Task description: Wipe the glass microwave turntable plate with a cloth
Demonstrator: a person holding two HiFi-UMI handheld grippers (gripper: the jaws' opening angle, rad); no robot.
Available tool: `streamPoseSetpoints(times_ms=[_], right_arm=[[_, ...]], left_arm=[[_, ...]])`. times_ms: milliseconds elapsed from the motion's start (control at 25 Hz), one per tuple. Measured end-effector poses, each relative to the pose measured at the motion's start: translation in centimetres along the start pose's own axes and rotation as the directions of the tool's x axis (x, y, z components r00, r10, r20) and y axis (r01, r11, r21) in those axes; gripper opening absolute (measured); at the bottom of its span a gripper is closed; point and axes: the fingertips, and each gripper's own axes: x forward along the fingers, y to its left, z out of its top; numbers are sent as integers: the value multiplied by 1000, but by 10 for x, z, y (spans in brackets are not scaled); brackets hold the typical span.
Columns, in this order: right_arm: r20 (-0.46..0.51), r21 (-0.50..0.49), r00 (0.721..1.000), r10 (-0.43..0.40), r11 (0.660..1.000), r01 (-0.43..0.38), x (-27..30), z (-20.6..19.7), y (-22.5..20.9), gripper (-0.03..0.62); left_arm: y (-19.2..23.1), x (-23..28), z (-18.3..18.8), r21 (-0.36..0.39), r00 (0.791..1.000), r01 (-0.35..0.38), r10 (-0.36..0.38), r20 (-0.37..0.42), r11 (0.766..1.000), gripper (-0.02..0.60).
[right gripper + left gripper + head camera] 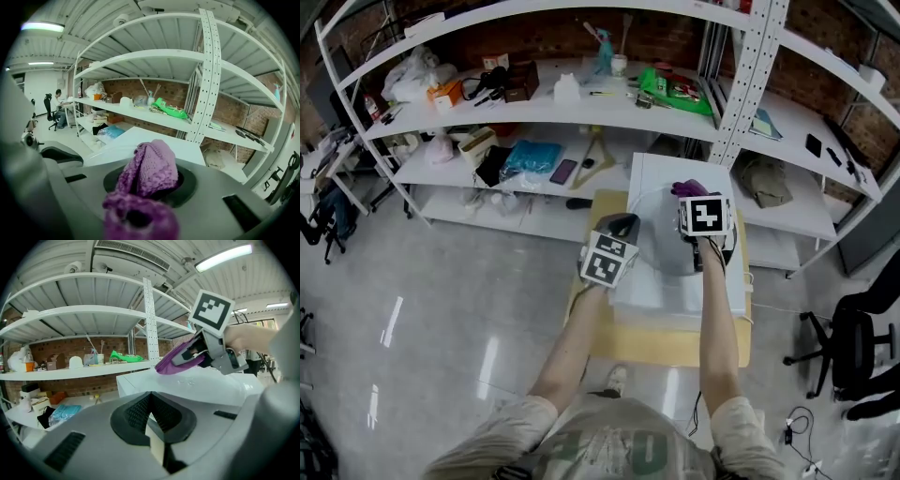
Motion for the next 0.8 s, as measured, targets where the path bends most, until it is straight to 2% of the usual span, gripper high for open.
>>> streamPoseSetpoints(times_ms=[120, 320, 480, 800], right_arm=[[-19, 8, 1000, 11, 1000, -11, 12, -3, 2, 54], [-43, 42, 990, 133, 990, -132, 16, -9, 29, 54], [-67, -13, 997, 45, 999, -46, -2, -19, 15, 54], [-62, -35, 998, 31, 999, -33, -57, -50, 36, 54]], left_arm=[[-1, -1, -4, 5, 1000, 0, 0, -11, 1000, 0], [0, -2, -3, 5, 1000, -1, 1, -7, 1000, 0], [3, -2, -3, 4, 1000, -3, 3, -9, 1000, 0], [5, 2, -5, 36, 999, -12, 14, -49, 999, 0]])
